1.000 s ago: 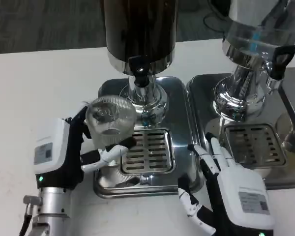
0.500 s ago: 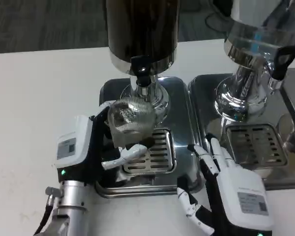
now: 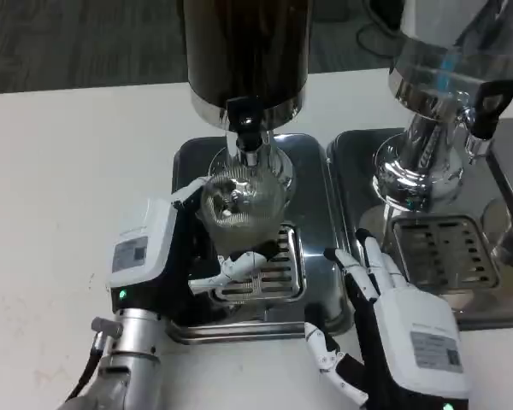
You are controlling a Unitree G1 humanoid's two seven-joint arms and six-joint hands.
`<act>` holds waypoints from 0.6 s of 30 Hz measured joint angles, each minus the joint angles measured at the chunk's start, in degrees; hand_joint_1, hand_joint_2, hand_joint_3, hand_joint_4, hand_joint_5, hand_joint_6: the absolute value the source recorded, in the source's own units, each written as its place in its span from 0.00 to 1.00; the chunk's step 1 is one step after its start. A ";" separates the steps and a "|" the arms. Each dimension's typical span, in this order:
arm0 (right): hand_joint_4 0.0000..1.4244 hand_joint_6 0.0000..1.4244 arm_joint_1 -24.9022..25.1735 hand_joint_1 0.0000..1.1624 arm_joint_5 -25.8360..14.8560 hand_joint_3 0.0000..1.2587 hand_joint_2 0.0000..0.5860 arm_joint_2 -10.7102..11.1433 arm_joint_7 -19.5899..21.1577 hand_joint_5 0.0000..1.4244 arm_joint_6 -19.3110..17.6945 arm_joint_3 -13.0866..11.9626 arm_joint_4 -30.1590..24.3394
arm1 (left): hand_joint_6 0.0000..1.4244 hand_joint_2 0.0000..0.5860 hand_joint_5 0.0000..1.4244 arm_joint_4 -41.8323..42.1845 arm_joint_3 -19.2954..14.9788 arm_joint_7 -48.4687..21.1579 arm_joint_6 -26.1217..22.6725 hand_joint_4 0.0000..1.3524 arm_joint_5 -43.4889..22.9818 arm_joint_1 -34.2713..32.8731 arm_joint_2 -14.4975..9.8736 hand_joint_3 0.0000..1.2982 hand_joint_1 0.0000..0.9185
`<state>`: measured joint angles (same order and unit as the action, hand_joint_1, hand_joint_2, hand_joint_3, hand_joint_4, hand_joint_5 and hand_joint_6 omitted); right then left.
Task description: Grasp the cup under the faucet to collect the drink, then remove the cup.
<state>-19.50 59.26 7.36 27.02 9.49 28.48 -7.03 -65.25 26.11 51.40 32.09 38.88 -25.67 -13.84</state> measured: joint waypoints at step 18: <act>0.01 0.19 0.69 0.24 -0.05 0.15 0.73 0.20 0.14 0.07 -0.05 -0.41 0.42 | 0.14 0.00 0.24 1.44 1.64 -2.95 -0.31 0.00 -0.10 -0.19 -2.11 0.00 0.00</act>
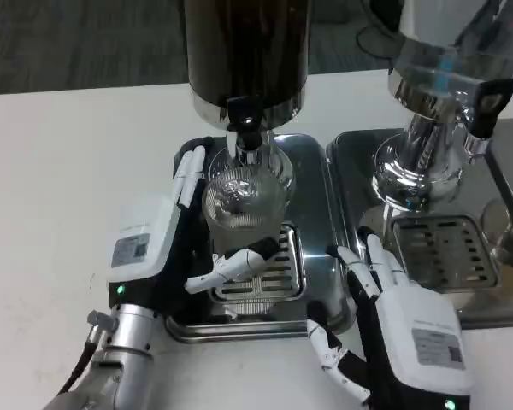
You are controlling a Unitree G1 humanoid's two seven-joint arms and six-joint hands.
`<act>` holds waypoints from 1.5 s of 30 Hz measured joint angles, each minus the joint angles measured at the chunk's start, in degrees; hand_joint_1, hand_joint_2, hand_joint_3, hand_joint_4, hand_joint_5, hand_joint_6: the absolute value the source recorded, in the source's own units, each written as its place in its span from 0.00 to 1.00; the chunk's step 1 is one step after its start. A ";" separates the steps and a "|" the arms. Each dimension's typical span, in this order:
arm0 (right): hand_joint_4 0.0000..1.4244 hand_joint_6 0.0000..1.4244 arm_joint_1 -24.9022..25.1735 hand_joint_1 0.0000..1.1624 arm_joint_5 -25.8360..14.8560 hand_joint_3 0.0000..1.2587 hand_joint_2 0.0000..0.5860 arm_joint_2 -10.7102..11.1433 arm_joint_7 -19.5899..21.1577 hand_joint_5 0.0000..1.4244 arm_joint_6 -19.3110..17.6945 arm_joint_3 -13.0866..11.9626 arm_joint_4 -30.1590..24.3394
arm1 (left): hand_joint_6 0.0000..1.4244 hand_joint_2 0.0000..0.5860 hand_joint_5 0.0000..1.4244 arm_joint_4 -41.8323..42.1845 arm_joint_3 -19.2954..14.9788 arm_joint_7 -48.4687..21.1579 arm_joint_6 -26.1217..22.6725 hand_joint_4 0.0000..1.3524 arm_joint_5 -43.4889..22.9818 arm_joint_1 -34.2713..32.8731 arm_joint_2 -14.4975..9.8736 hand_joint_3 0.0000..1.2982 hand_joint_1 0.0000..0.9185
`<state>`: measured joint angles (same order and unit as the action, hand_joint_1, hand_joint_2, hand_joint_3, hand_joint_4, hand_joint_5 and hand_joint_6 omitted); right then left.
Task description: Grasp the cup under the faucet to collect the drink, then remove the cup.
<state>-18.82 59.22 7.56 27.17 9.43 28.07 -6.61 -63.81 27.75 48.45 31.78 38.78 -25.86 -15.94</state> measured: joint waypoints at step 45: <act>0.00 0.00 6.51 0.17 4.67 0.09 0.69 7.06 -2.48 0.00 0.41 0.00 2.51 | 0.02 0.19 0.05 23.91 -22.82 -23.22 19.62 0.00 -20.83 16.58 -14.64 0.01 0.00</act>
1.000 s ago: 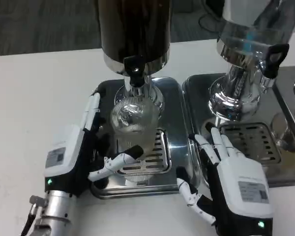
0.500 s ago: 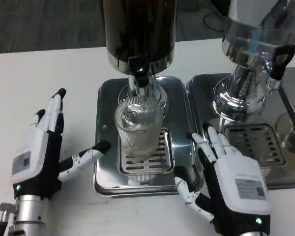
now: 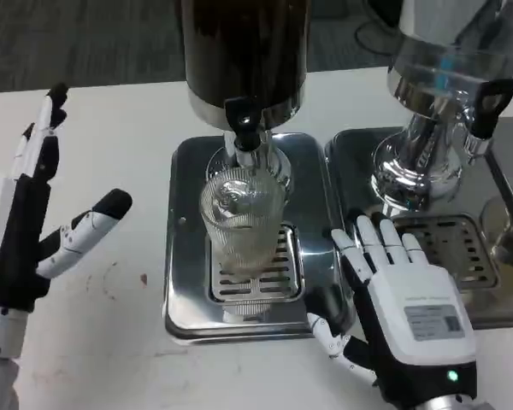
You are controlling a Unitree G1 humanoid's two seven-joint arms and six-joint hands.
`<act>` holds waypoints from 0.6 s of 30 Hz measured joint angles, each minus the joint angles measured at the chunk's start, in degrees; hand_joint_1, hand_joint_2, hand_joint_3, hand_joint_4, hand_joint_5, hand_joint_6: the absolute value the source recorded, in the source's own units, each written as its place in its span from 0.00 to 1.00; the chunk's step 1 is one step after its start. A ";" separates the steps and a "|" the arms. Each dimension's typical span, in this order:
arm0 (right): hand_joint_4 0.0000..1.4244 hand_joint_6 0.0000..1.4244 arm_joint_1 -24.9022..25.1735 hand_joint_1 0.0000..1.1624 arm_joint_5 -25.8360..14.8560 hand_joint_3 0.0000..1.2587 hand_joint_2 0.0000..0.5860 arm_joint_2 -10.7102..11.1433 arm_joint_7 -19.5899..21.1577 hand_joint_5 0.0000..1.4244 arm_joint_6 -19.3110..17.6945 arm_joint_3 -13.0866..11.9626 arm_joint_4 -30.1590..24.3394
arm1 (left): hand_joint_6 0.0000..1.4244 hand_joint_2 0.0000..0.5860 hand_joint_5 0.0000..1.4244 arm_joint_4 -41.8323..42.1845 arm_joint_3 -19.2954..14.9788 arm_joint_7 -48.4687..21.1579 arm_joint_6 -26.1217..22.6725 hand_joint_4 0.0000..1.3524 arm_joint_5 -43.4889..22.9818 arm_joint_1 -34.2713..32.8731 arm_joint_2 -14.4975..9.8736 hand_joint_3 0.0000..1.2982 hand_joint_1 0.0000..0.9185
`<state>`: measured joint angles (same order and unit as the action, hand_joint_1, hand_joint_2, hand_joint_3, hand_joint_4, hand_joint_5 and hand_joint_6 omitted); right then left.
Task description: Grasp the cup under the faucet to collect the drink, then remove the cup.
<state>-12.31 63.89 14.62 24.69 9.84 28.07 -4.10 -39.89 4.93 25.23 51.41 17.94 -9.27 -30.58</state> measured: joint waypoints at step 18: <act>0.00 0.00 0.10 0.14 -0.14 0.05 0.73 -0.01 -2.49 0.00 1.02 0.16 -0.05 | 0.09 0.23 0.12 25.52 -4.23 -35.89 -1.72 0.00 -31.42 8.41 -0.29 0.07 0.00</act>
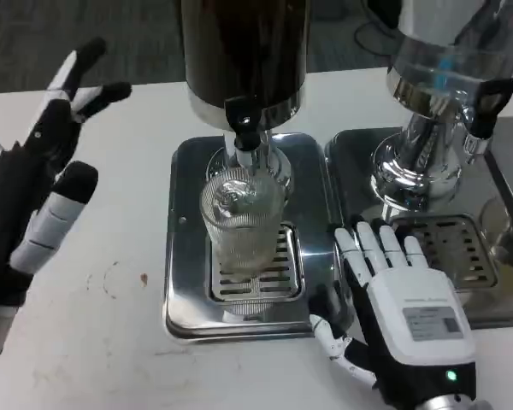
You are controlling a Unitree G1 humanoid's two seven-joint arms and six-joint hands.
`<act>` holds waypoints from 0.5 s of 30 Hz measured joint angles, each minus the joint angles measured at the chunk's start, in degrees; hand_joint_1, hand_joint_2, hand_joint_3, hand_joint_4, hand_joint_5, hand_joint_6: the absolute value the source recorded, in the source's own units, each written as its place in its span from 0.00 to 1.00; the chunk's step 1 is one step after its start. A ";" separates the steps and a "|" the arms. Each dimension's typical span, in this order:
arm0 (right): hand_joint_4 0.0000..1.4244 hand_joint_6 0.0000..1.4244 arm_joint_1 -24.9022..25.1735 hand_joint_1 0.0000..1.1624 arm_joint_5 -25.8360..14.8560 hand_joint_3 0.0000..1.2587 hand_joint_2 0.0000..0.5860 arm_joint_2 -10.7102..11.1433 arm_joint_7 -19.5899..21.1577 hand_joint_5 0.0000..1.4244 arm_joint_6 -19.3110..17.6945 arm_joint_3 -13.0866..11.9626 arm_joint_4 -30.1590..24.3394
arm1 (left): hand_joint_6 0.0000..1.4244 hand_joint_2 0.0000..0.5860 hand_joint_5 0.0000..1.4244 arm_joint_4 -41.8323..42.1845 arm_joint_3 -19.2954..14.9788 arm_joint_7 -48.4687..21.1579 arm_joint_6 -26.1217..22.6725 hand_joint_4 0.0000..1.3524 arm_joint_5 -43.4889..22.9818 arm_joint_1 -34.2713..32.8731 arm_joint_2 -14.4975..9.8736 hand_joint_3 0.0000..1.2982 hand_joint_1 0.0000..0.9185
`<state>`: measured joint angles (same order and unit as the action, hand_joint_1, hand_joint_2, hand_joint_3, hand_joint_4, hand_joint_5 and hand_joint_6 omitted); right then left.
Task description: Grasp the cup under the faucet to collect the drink, then remove the cup.
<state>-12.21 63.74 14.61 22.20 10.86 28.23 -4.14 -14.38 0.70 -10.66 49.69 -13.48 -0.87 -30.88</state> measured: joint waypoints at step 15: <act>0.00 0.00 -0.56 0.14 -0.22 0.05 0.72 -1.84 -0.01 0.00 0.90 -0.16 -0.05 | 0.06 0.20 0.10 0.33 -0.36 -18.60 -11.87 0.00 -6.57 -11.15 5.28 0.07 0.00</act>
<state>-12.77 63.52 12.77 22.19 11.76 28.07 -4.19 -14.05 0.35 -29.26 37.82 -20.05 -12.02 -25.59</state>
